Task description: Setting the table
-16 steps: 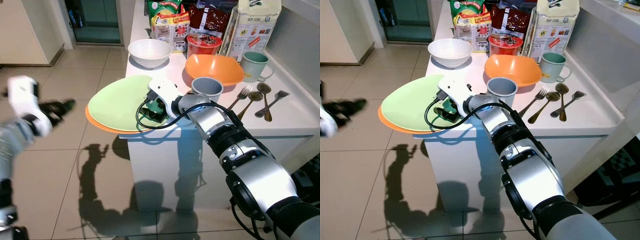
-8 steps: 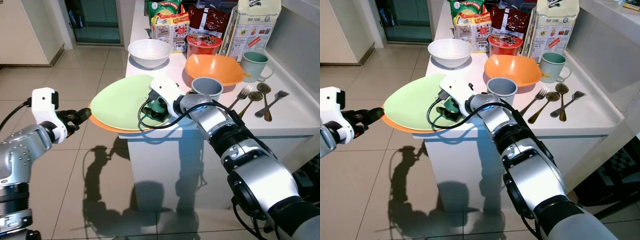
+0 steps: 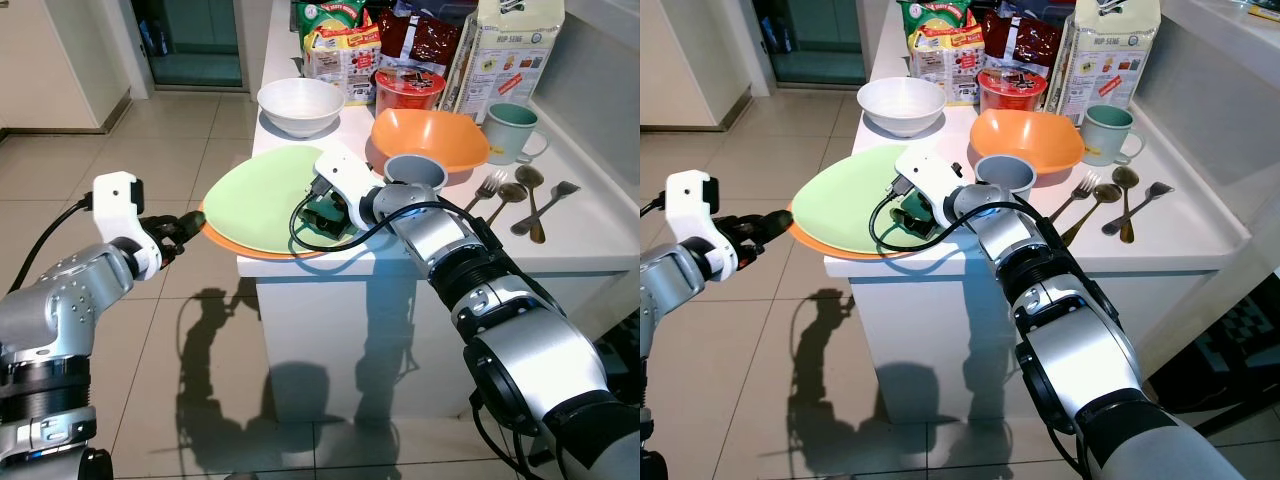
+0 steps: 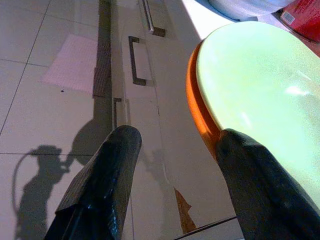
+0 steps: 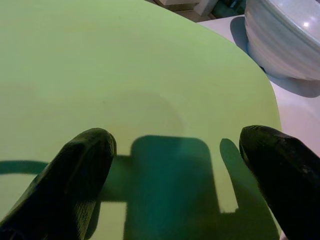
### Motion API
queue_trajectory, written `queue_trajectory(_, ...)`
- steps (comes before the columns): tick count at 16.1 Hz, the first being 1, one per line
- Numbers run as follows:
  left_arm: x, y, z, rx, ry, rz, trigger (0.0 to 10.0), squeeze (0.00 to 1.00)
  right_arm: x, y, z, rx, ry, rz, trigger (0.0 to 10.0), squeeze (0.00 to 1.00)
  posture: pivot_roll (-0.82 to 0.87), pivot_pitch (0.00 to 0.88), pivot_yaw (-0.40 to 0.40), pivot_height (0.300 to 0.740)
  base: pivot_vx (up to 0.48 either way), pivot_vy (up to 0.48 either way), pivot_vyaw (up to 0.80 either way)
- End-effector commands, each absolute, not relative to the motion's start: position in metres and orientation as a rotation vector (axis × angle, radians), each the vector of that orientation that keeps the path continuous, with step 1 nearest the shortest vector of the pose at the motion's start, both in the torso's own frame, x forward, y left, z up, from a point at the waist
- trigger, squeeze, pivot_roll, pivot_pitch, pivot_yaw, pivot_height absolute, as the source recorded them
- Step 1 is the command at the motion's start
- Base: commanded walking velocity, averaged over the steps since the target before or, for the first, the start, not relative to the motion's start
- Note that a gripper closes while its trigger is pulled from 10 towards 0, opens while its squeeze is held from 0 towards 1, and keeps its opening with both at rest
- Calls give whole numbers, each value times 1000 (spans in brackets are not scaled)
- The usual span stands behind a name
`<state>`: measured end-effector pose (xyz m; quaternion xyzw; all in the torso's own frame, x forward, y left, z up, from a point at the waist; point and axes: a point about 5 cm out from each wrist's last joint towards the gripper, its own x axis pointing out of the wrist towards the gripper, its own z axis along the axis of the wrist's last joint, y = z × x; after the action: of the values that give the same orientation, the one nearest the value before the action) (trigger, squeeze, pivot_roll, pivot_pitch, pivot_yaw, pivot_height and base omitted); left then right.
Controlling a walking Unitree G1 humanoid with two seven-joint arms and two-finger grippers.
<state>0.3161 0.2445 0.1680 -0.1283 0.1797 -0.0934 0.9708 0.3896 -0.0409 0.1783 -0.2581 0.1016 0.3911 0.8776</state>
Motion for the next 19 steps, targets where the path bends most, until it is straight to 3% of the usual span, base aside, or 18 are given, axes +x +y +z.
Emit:
queue_trajectory(1, 321, 229, 168, -254, 378, -250, 10000, 0, 384, -36, 164, -538, 270, 847, 10000, 0, 52, 0, -2, 740, 0, 0, 0)
queue_trajectory(11, 300, 283, 185, -333, 259, -111, 10000, 0, 371, -16, 152, -472, 267, 930, 10000, 0, 65, 0, -36, 740, 0, 0, 0)
queue_trajectory(19, 301, 259, 177, -463, 262, -196, 10000, 0, 370, -12, 157, -454, 250, 938, 10000, 0, 64, 0, -54, 740, 0, 0, 0)
